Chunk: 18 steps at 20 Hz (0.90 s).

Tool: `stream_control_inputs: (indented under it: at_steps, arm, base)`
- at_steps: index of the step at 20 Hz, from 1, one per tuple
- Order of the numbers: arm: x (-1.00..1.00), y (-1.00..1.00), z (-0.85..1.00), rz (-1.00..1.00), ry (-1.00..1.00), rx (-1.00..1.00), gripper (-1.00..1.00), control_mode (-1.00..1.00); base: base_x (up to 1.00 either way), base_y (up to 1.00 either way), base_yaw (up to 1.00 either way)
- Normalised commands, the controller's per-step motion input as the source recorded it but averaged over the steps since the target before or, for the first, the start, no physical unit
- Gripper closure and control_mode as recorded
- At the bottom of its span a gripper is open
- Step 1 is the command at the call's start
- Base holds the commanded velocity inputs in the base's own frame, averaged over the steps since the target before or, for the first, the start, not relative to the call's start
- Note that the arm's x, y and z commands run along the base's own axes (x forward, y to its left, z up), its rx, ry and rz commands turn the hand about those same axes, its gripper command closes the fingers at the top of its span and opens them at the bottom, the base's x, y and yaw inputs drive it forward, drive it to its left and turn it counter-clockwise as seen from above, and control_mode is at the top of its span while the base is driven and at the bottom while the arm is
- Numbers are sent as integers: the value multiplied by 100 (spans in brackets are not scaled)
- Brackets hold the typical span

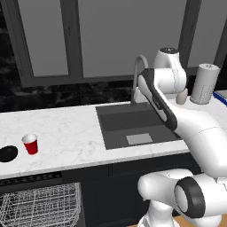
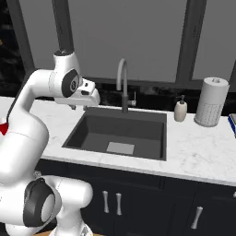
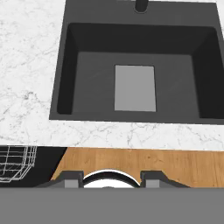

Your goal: Pick up the cup and bowl from the counter, place them in the dishwasher, and close the dishwasher door.

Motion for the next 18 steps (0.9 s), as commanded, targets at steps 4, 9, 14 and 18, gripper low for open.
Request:
stream_control_inputs:
  at_steps: [4,9,14,18]
  arm:
    - [0,0,0,0,0,0,-100,100]
    - [0,0,0,0,0,0,-100,100]
    - [0,0,0,0,0,0,-100,100]
    - [0,0,0,0,0,0,-100,100]
  base:
    - [0,0,0]
    - [-10,-2,6]
    - [-48,-19,56]
    - [-34,-51,65]
